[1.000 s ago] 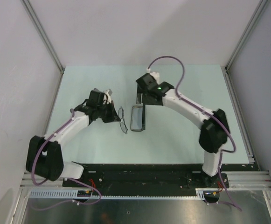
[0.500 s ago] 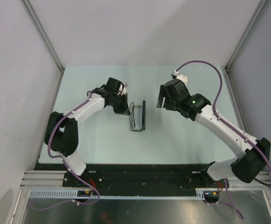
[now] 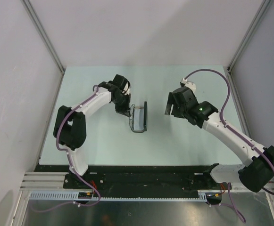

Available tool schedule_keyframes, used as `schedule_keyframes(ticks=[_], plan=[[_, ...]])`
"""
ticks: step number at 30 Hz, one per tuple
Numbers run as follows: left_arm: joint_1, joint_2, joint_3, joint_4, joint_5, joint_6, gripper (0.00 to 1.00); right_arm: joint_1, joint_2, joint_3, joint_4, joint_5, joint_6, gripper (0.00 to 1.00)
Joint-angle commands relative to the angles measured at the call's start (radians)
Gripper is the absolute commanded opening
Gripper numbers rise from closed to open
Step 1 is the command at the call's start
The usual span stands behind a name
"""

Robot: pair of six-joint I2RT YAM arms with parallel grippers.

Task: Organize the sunglasses
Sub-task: Place the sunglasses in the sunglasses case.

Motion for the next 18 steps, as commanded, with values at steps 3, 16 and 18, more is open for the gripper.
schedule_keyframes(ticks=[3,16,18], plan=[[-0.004,0.049,0.095,-0.09,-0.026,0.036,0.01,-0.012,-0.062,-0.047,0.047,-0.012,0.005,0.78],[-0.005,0.15,0.213,-0.166,0.024,0.046,0.0,-0.058,-0.154,-0.166,0.093,-0.07,0.012,0.78],[-0.005,0.158,0.242,-0.176,0.026,0.044,0.0,-0.064,-0.162,-0.176,0.093,-0.075,0.012,0.78]])
